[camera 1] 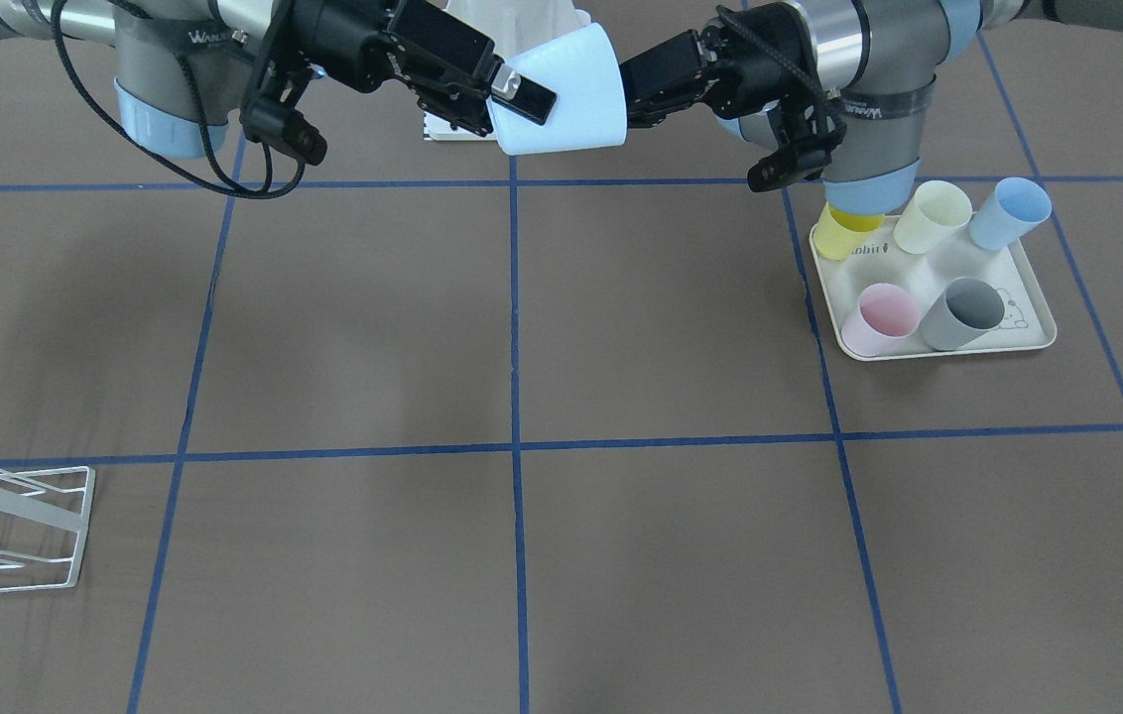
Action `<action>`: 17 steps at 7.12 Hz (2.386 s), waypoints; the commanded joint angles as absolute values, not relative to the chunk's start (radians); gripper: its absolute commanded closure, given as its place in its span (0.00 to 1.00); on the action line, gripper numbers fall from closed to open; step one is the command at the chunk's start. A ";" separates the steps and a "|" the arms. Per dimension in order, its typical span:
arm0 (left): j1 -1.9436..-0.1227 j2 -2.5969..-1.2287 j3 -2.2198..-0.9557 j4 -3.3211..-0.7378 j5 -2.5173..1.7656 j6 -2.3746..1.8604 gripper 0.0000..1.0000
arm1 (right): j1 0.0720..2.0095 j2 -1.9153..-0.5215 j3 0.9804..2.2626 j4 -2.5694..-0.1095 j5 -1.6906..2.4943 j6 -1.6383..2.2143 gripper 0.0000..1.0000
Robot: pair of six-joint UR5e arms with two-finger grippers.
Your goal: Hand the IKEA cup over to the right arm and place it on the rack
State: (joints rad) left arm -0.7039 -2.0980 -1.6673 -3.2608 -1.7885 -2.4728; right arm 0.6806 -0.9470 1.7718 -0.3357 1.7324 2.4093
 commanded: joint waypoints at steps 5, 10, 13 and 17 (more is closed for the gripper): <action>-0.718 -2.033 -1.683 -3.217 -1.781 -2.319 0.00 | 0.952 -1.132 1.764 -0.333 2.053 2.224 1.00; -0.713 -2.028 -1.677 -3.215 -1.776 -2.322 0.00 | 1.250 -1.360 1.781 -0.784 2.209 1.350 1.00; -0.709 -2.016 -1.678 -3.215 -1.761 -2.322 0.00 | 1.269 -1.555 1.784 -0.837 2.050 0.781 1.00; -0.712 -1.987 -1.694 -3.220 -1.761 -2.321 0.00 | 1.181 -1.551 1.781 -0.876 1.959 0.710 1.00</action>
